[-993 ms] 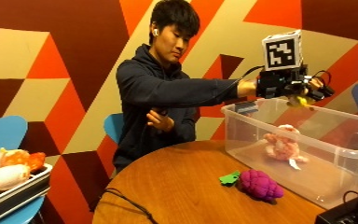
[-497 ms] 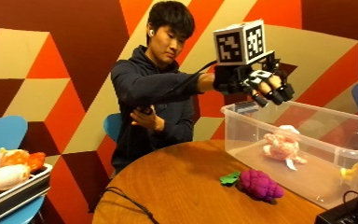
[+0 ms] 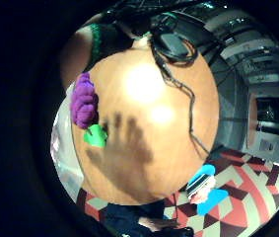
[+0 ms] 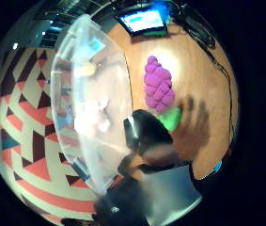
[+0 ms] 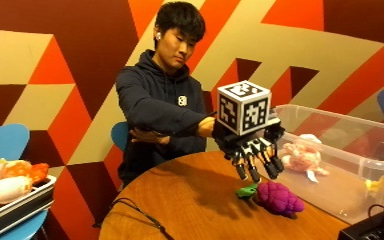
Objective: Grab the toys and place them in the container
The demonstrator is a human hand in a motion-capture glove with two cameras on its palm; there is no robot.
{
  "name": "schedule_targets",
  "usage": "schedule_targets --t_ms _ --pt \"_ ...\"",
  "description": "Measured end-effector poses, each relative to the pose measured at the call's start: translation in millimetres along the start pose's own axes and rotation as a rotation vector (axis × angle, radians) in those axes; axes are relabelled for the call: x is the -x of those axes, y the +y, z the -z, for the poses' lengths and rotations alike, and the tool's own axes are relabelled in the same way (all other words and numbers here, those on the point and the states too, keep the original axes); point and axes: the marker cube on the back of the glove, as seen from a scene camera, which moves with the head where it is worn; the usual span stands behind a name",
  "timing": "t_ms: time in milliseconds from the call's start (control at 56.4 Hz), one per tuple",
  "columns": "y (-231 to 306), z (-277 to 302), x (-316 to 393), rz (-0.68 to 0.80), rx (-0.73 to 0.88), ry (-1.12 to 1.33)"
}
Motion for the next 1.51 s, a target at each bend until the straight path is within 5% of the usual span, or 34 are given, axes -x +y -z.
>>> schedule_targets --t_ms 372,550,745,1153,1508 --pt "-38 -95 14 -0.065 0.114 -0.001" --pt "-43 -94 10 -0.049 0.009 -0.088" --pt "-34 -60 -6 -0.029 -0.05 -0.078" --pt "44 145 68 0.232 -0.291 -0.121" --pt "40 122 160 0.374 -0.225 0.021"
